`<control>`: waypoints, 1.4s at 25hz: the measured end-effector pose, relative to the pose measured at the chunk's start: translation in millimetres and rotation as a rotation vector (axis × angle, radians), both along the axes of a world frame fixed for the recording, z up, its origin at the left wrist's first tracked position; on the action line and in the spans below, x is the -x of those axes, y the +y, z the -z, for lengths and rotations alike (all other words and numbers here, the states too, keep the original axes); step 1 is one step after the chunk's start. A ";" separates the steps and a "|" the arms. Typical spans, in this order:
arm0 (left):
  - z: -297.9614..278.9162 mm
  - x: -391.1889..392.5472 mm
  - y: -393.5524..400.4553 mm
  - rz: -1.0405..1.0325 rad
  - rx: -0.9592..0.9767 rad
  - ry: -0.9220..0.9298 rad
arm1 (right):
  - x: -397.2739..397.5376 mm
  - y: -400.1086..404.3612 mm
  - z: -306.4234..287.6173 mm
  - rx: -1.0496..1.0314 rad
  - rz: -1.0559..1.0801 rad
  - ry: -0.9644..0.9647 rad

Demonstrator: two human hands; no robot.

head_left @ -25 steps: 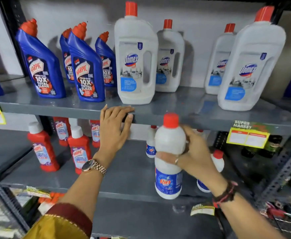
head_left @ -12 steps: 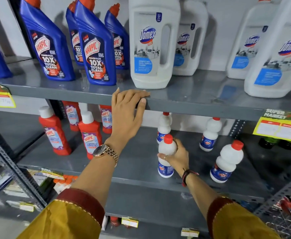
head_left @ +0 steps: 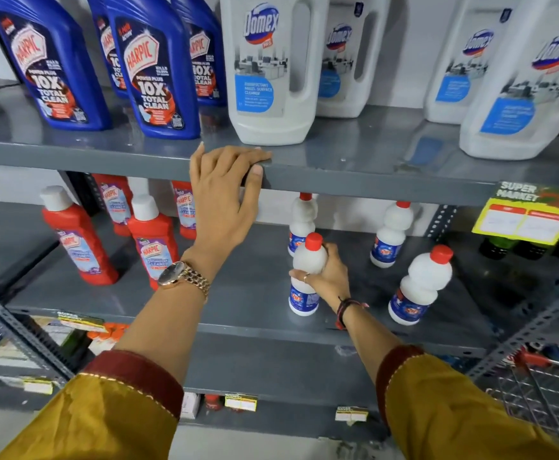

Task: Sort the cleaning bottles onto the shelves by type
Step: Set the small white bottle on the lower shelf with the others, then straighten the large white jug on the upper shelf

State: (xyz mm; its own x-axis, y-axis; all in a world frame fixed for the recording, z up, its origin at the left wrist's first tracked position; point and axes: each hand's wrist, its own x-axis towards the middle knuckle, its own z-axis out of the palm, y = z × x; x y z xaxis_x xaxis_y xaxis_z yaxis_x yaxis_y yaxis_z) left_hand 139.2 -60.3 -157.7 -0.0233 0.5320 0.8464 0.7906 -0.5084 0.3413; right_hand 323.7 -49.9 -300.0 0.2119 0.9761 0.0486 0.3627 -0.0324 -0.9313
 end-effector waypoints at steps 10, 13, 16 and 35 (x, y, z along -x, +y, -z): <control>0.0 0.7 -2.0 -0.003 0.010 0.003 | -2.1 4.1 -5.3 0.017 -0.028 0.021; -0.6 1.0 -1.6 -0.010 0.006 0.004 | 0.5 1.4 -6.3 -0.015 -0.018 0.026; 0.0 0.8 -1.3 -0.006 -0.001 0.006 | 1.9 1.3 -3.9 -0.036 -0.022 0.034; -45.7 21.5 0.6 0.227 0.129 -0.361 | -23.2 -63.5 -191.5 -0.890 -0.117 -0.088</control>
State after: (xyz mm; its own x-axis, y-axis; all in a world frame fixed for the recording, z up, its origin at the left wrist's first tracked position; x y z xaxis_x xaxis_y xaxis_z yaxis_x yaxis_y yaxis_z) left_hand 117.7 -59.7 -112.0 -0.1753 0.6587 0.7317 0.4821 -0.5906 0.6471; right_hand 346.9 -113.4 -108.4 0.0731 0.5846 0.8080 0.3894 0.7291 -0.5628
